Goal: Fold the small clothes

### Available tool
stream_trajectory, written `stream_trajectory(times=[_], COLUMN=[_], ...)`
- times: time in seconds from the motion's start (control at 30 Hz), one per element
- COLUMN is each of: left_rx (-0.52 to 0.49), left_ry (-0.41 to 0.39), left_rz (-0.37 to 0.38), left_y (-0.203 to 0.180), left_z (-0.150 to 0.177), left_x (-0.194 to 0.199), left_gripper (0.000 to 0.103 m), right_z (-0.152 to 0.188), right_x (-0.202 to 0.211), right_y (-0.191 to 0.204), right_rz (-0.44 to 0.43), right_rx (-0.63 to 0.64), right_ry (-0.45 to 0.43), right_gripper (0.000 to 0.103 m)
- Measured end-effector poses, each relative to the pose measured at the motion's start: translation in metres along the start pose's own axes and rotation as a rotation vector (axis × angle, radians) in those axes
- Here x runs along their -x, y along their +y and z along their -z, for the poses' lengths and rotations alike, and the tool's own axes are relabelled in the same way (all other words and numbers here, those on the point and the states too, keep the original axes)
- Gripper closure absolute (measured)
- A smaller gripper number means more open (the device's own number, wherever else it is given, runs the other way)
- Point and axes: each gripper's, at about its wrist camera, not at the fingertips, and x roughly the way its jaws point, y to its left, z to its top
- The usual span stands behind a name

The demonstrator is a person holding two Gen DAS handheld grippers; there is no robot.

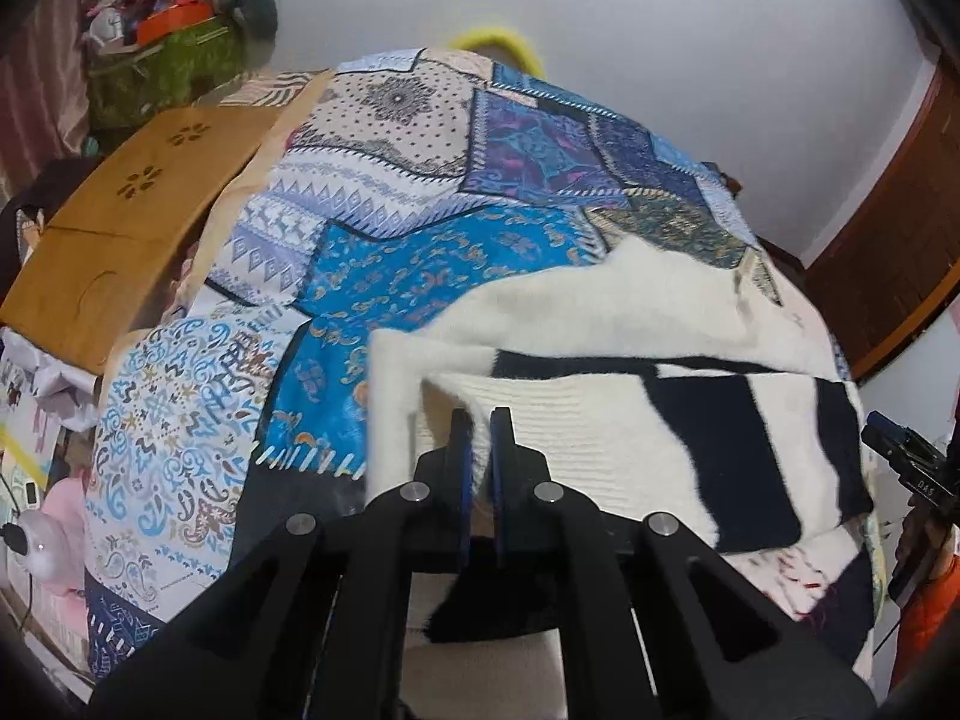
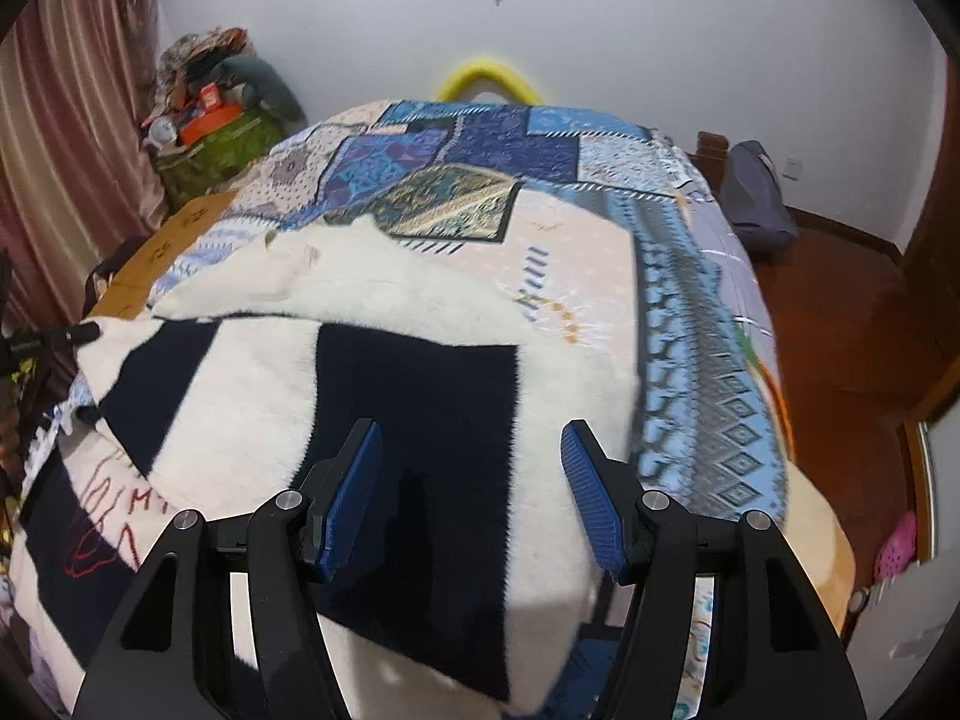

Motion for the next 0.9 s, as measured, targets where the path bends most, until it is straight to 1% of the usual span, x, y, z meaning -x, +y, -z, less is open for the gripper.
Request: stream_trajectory(times=[0.13,0.17,0.2,0.33,0.4,0.43,0.53,0.67,0.7,0.73,0.8,0.9], left_rx=[-0.013,-0.016,-0.019,-0.046,-0.068,-0.088,-0.133,-0.158,-0.162,-0.169,-0.173,-0.167], left_ry=[0.077,0.107,0.120,0.110,0.115,0.114,0.103,0.084,0.078,0.068,0.051,0.061], left_rz=[-0.031,-0.030,-0.026,-0.013,-0.031,-0.050,-0.079,-0.078,-0.076,-0.076,-0.074,-0.063], left_y=[0.004,0.005,0.006,0.004,0.002,0.000,-0.006,-0.012,-0.014,-0.016,-0.018,-0.020], left_z=[0.015,0.021,0.024,0.029,0.031,0.033,0.039,0.046,0.047,0.051,0.060,0.075], left_x=[-0.023,-0.032,-0.036,-0.032,-0.027,-0.023,-0.006,0.019,0.026,0.035,0.051,0.063], left_gripper=[0.098,0.097,0.097,0.095,0.088,0.087,0.079,0.066,0.061,0.057,0.044,0.040], right_z=[0.009,0.012,0.014,0.022,0.025,0.027,0.031,0.039,0.040,0.043,0.048,0.063], right_x=[-0.019,-0.021,-0.022,-0.011,-0.004,0.001,0.016,0.044,0.052,0.060,0.072,0.085], right_y=[0.002,0.003,0.003,0.005,0.004,0.002,0.002,0.007,0.009,0.011,0.015,0.021], right_rz=[0.000,0.004,0.008,0.025,0.032,0.035,0.044,0.050,0.049,0.049,0.041,0.027], right_rx=[0.000,0.004,0.007,0.024,0.023,0.018,0.012,0.019,0.021,0.023,0.024,0.023], right_ry=[0.053,0.060,0.062,0.069,0.073,0.072,0.069,0.038,0.028,0.017,-0.001,-0.004], right_gripper=[0.045,0.045,0.045,0.045,0.045,0.045,0.045,0.044,0.043,0.041,0.038,0.036])
